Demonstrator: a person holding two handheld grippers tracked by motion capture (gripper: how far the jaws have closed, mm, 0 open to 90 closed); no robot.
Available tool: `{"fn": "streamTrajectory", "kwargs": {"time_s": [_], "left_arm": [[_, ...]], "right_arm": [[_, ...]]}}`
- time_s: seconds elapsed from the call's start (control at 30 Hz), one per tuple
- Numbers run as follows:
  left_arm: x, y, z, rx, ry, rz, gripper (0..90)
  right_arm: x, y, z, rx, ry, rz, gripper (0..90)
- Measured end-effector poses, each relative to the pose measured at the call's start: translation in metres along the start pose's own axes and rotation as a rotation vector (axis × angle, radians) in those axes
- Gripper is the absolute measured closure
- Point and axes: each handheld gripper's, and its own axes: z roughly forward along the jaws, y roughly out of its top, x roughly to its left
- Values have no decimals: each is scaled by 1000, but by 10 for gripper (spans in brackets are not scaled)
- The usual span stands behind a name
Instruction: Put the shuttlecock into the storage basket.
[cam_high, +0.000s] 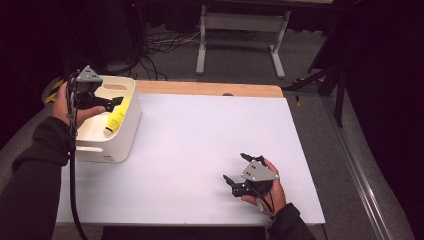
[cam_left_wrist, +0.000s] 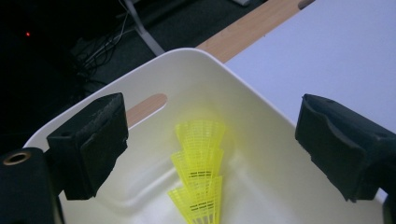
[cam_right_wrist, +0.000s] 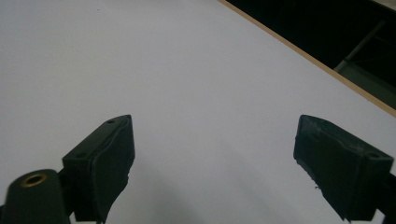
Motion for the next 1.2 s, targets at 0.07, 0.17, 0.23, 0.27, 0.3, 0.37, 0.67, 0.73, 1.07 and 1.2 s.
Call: {"fn": "streamTrajectory", "kwargs": {"time_s": [0.07, 0.17, 0.23, 0.27, 0.3, 0.37, 0.67, 0.73, 1.07, 1.2], "left_arm": [[-2, 0, -1, -5, 2, 2, 106], [-7, 0, -8, -32, -13, 19, 104], [-9, -1, -11, -50, -18, 17, 100], [-11, -1, -13, -62, -20, 18, 98], [-11, -1, -13, -62, -20, 18, 97], [-13, -3, -15, -76, -26, 21, 97], [-18, -10, -21, -120, -42, 20, 83], [-19, -12, -22, -125, -42, 26, 82], [-28, -13, -31, -169, -59, 37, 84], [-32, -12, -36, -197, -63, 42, 86]], "right_arm": [[0, 0, 0, 1, -1, -1, 136], [0, 0, -1, -1, -3, -2, 136], [-1, 0, -2, -2, -5, 1, 136], [-1, 0, -2, -2, -6, 3, 136], [-1, 0, -2, -2, -6, 3, 136], [-1, 0, -2, -3, -5, 2, 136], [-1, 1, -3, -7, -8, 0, 135], [-1, 1, -4, -8, -9, 1, 136], [-3, 1, -6, -12, -15, 4, 136], [-3, 2, -6, -11, -15, 5, 136]]}}
